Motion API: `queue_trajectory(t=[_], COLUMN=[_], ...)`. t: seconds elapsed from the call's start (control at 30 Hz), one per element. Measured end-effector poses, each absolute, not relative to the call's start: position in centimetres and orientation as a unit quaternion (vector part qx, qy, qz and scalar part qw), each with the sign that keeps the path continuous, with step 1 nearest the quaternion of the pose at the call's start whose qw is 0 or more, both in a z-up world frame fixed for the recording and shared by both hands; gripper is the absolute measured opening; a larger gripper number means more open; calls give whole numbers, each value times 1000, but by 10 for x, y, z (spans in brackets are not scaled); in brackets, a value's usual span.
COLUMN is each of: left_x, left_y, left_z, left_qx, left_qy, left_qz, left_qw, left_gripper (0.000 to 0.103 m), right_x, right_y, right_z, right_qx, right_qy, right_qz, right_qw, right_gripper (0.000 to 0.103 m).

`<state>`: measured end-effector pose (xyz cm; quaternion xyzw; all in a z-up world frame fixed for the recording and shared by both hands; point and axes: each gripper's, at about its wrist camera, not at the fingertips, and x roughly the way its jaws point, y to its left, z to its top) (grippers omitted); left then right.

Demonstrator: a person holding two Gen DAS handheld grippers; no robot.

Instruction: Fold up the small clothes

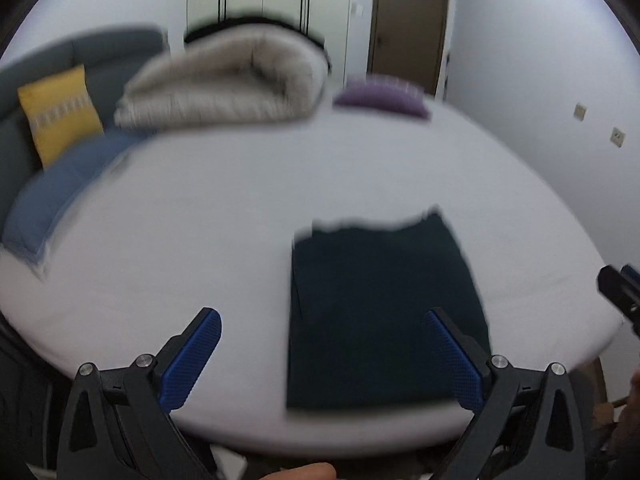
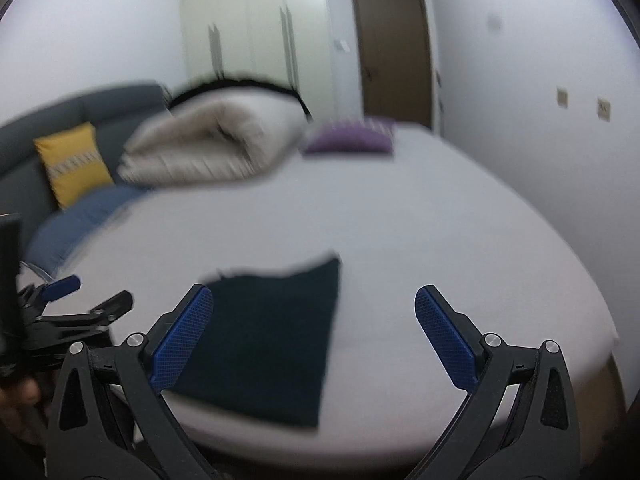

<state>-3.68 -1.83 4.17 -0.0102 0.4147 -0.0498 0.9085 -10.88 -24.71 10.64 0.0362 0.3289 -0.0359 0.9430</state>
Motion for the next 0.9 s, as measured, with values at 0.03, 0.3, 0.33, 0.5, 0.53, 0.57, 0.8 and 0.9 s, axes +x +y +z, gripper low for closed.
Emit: queue_trajectory(t=[0.03,0.3,0.33,0.5,0.53,0.57,0.8,0.9], left_x=[-37,-29,-28,-26,-25,-25,-23,-24], left_y=[-19,-15,-14,-10,-10,-10,-7,-6], left_z=[34,-11,-14,-22,-22,-23,-24,-24], left_qx=[-6,12,11,9,9,9,12,12], left_qy=[420,460,460,462,463,462,461,460], left_qz=[-47,-26,-25,-23,-23,-22,-19,-19], left_qw=[906,888,887,886,886,886,887,887], left_gripper=[103,103,103,103,103,103,103,103], right_x=[-104,-85,-88,-82,-78,-77,-75,-74], right_y=[-249,-254,-252,-246,-245,-243,-236,-236], right_z=[96,13,7,-12,-13,-14,-6,-6], right_qx=[39,49,44,36,33,30,25,26], right_qy=[351,445,449,458,457,457,456,457], right_qz=[-42,-69,-70,-58,-57,-55,-48,-48], right_qw=[935,892,889,887,887,887,888,888], right_gripper=[103,103,103,103,103,103,103,103])
